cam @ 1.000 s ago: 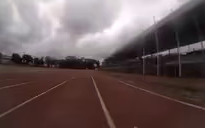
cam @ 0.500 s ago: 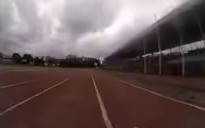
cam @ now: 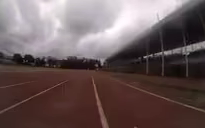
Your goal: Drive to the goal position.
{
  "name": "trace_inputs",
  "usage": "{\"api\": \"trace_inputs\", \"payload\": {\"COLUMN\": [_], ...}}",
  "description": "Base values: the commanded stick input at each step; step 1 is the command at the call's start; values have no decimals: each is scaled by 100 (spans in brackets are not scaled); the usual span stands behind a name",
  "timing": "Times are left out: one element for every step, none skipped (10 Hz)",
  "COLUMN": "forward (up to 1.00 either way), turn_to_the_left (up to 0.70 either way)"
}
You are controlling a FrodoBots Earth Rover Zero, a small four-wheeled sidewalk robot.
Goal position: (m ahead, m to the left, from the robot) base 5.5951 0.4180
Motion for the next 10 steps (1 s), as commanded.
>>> {"api": "trace_inputs", "payload": {"forward": [70, 70, 70, 70, 70, 70, 70, 70, 70, 70], "turn_to_the_left": [0, 0, 0, 0, 0, 0, 0, 0, 0, 0]}}
